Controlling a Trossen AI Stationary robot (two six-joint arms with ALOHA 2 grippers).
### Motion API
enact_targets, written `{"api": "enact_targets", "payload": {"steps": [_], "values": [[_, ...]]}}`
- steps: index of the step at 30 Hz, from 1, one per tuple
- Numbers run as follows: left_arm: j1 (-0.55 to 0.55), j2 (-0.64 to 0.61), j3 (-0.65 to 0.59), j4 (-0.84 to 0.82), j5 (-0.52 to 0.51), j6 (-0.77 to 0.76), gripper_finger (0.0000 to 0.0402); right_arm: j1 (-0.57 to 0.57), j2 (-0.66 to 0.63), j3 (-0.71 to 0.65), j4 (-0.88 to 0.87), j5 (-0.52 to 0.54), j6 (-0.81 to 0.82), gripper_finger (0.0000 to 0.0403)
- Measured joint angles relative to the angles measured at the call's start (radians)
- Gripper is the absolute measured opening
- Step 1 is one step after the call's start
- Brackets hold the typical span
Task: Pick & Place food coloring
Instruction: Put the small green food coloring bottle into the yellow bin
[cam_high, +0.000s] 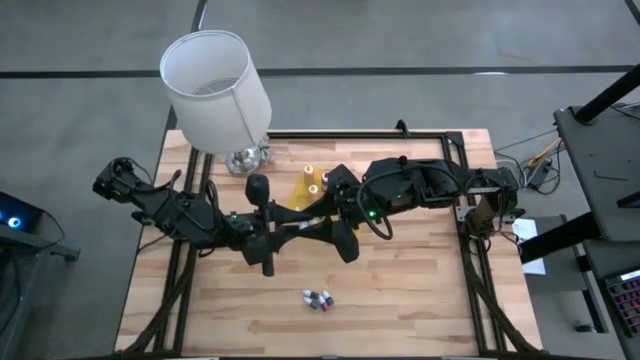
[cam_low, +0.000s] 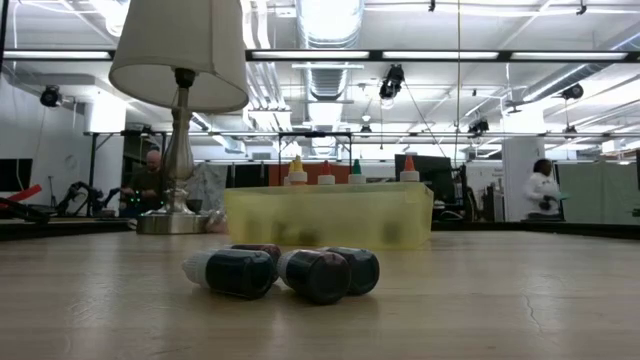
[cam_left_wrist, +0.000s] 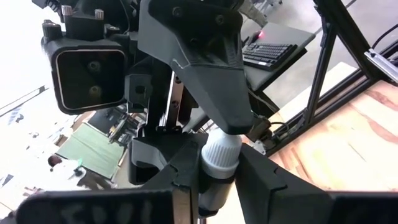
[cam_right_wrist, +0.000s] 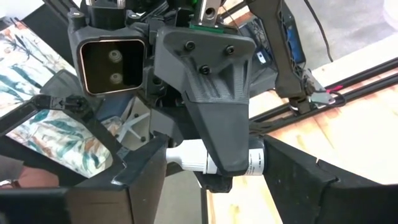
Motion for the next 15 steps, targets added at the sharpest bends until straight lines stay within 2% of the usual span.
{"api": "enact_targets", "payload": {"steps": [15], "values": [[0.000, -0.011, -0.001, -0.003, -0.048, -0.049, 0.0055, 0.000, -0.047, 0.012, -0.001, 0.009, -0.002, 0.0299]]}}
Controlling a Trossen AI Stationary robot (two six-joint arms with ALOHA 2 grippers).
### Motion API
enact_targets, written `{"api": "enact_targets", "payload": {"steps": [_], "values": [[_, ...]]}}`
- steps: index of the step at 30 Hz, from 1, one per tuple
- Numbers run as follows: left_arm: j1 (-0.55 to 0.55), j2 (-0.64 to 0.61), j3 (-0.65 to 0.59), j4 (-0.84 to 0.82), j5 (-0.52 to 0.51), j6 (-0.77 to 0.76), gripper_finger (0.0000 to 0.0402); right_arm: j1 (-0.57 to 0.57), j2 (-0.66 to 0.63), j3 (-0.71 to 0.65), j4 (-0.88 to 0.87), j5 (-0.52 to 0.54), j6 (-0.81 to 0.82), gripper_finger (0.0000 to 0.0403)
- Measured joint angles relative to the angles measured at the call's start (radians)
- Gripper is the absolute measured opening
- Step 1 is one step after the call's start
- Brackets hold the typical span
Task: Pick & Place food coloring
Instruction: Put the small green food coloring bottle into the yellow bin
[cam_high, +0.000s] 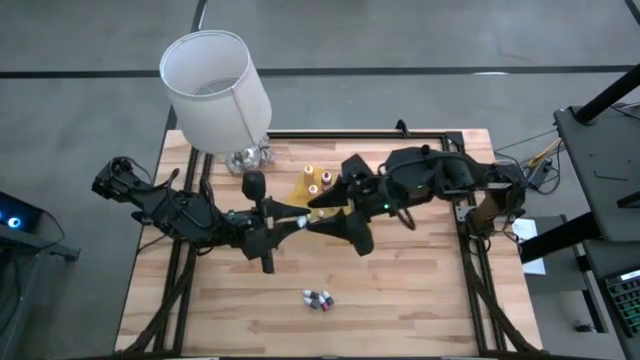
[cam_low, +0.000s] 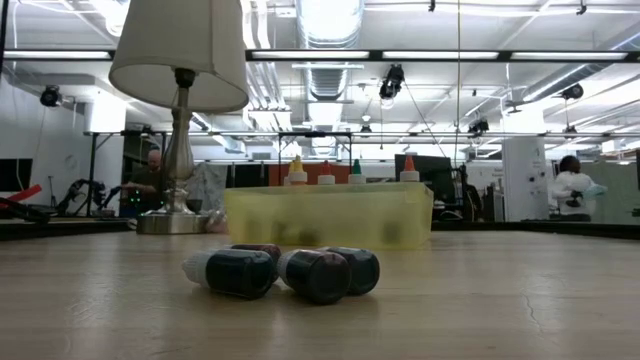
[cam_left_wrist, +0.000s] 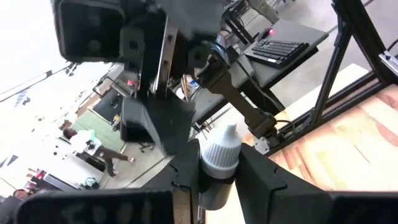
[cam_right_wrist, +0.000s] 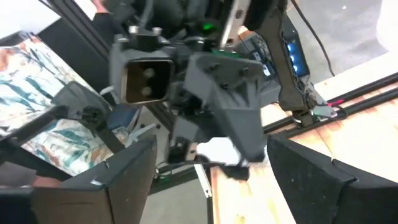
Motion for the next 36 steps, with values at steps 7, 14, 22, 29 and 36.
{"api": "enact_targets", "payload": {"steps": [7, 14, 22, 29, 36], "values": [[0.007, -0.038, 0.000, -0.001, 0.002, -0.099, 0.0055, 0.000, -0.038, 0.000, -0.056, 0.001, -0.051, 0.0294], [0.043, -0.084, 0.000, -0.029, 0.054, -0.333, 0.0055, 0.000, -0.071, 0.000, -0.096, 0.001, -0.122, 0.0276], [0.146, -0.091, 0.030, -0.199, 0.297, -0.683, 0.0055, 0.000, -0.095, 0.000, -0.159, 0.000, -0.206, 0.0258], [0.205, -0.077, 0.093, -0.281, 0.461, -0.834, 0.0055, -0.003, -0.116, 0.000, -0.251, -0.002, -0.247, 0.0256], [0.254, -0.073, 0.116, -0.290, 0.627, -0.954, 0.0055, -0.012, -0.134, 0.000, -0.292, -0.008, -0.274, 0.0258]]}}
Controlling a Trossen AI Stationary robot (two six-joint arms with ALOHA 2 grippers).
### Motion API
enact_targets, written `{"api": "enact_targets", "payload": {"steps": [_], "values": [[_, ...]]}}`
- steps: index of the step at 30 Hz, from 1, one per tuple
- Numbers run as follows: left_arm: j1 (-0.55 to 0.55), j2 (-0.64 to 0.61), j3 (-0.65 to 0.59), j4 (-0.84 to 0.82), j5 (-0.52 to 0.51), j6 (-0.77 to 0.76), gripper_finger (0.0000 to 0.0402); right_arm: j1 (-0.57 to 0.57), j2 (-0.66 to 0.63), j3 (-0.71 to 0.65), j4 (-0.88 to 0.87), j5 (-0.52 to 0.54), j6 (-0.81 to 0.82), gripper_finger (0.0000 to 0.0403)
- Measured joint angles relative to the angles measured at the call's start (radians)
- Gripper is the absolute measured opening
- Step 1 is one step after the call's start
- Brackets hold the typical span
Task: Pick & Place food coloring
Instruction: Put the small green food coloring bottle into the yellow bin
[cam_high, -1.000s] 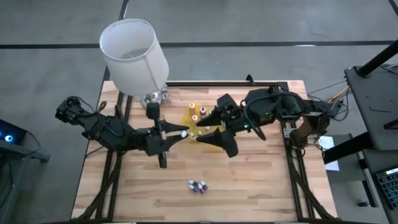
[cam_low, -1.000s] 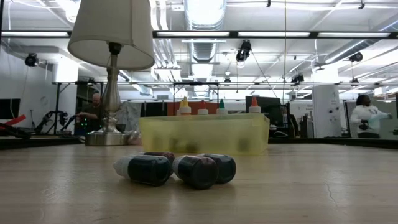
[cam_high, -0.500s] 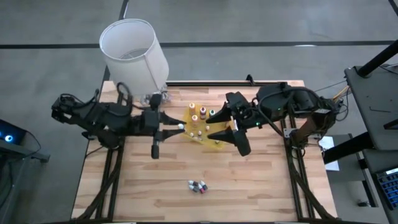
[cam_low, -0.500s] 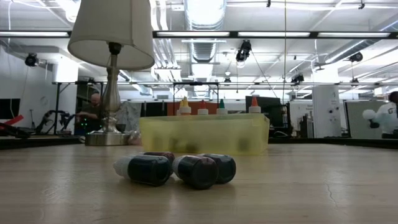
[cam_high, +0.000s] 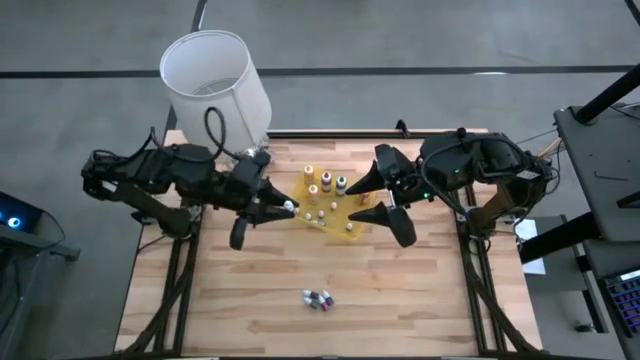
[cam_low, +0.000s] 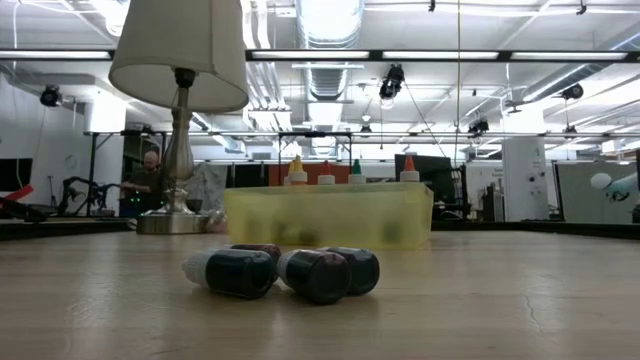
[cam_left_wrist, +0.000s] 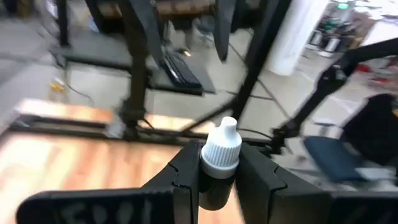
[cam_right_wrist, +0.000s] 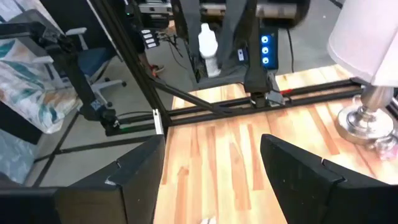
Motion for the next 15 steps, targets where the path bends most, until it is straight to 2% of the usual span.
{"api": "enact_targets", "payload": {"steps": [4, 8, 15], "values": [[0.042, 0.026, 0.000, -0.034, 0.139, -0.076, 0.0055, -0.012, 0.000, 0.007, -0.002, -0.037, -0.032, 0.0257], [0.071, 0.054, 0.000, -0.047, 0.233, -0.118, 0.0055, -0.034, 0.000, 0.008, -0.022, -0.092, -0.034, 0.0253], [0.097, 0.101, -0.001, -0.085, 0.401, -0.152, 0.0055, -0.038, 0.001, 0.008, -0.081, -0.100, -0.159, 0.0252]]}}
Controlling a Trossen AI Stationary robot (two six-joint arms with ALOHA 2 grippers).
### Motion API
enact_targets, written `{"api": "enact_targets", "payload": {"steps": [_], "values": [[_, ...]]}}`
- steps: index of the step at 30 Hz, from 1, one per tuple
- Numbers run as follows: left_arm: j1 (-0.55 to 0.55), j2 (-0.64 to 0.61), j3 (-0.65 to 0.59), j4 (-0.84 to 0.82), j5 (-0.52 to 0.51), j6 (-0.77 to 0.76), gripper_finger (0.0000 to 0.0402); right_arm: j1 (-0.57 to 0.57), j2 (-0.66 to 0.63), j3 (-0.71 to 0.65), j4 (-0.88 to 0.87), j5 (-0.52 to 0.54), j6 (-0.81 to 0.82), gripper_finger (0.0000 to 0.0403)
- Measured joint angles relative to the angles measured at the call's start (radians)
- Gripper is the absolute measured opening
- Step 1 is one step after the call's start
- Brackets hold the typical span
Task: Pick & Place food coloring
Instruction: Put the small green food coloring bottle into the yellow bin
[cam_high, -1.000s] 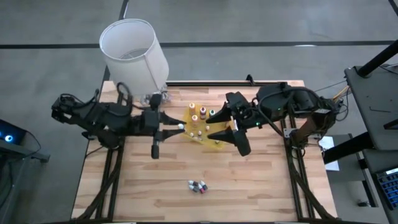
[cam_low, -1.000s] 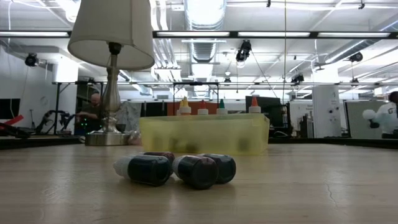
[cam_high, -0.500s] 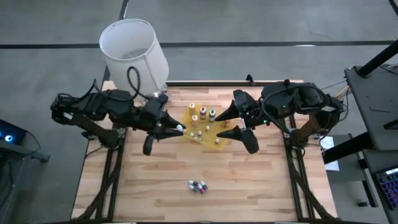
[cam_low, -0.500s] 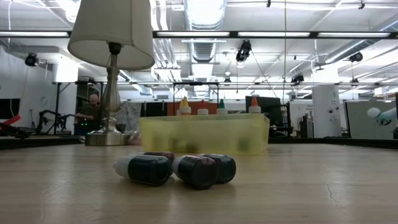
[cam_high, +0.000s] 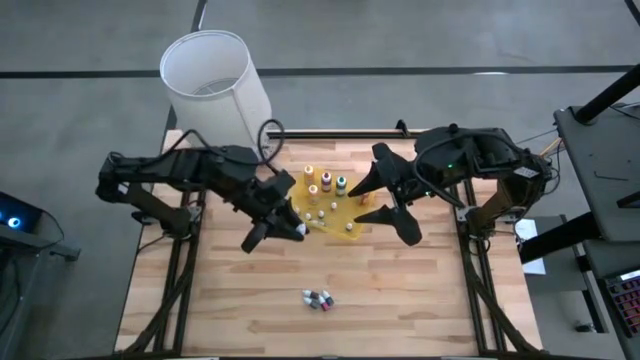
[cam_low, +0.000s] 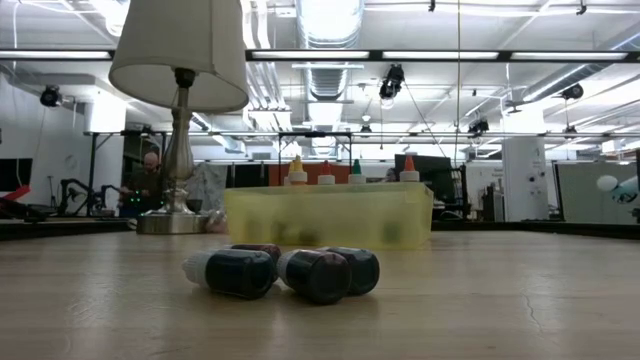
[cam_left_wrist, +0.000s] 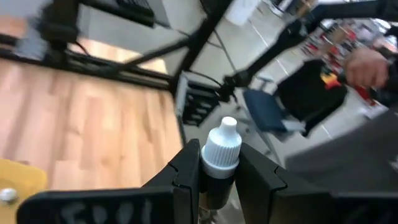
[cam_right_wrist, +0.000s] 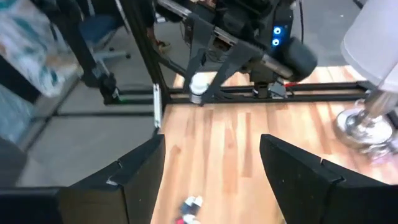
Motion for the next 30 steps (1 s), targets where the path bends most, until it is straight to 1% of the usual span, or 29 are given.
{"api": "enact_targets", "payload": {"steps": [4, 9, 14, 18, 23, 26, 30], "values": [[0.013, 0.030, 0.000, -0.009, 0.096, -0.002, 0.0055, 0.000, 0.000, -0.004, -0.008, 0.000, -0.072, 0.0251], [0.031, 0.062, 0.000, -0.010, 0.118, -0.014, 0.0055, 0.000, 0.012, -0.004, -0.006, 0.001, -0.101, 0.0251], [0.046, 0.083, 0.000, -0.008, 0.165, -0.016, 0.0055, 0.003, 0.056, -0.005, -0.008, -0.006, -0.141, 0.0254], [0.060, 0.096, 0.000, -0.009, 0.215, -0.008, 0.0055, 0.017, 0.092, -0.005, -0.008, -0.006, -0.207, 0.0252], [0.080, 0.098, 0.000, -0.008, 0.301, 0.024, 0.0055, 0.052, 0.115, -0.005, 0.003, -0.005, -0.337, 0.0249], [0.097, 0.098, 0.000, -0.008, 0.321, 0.027, 0.0055, 0.072, 0.122, -0.005, 0.016, 0.020, -0.400, 0.0249], [0.113, 0.098, 0.000, -0.008, 0.321, 0.027, 0.0055, 0.094, 0.128, -0.005, 0.047, 0.101, -0.441, 0.0249]]}}
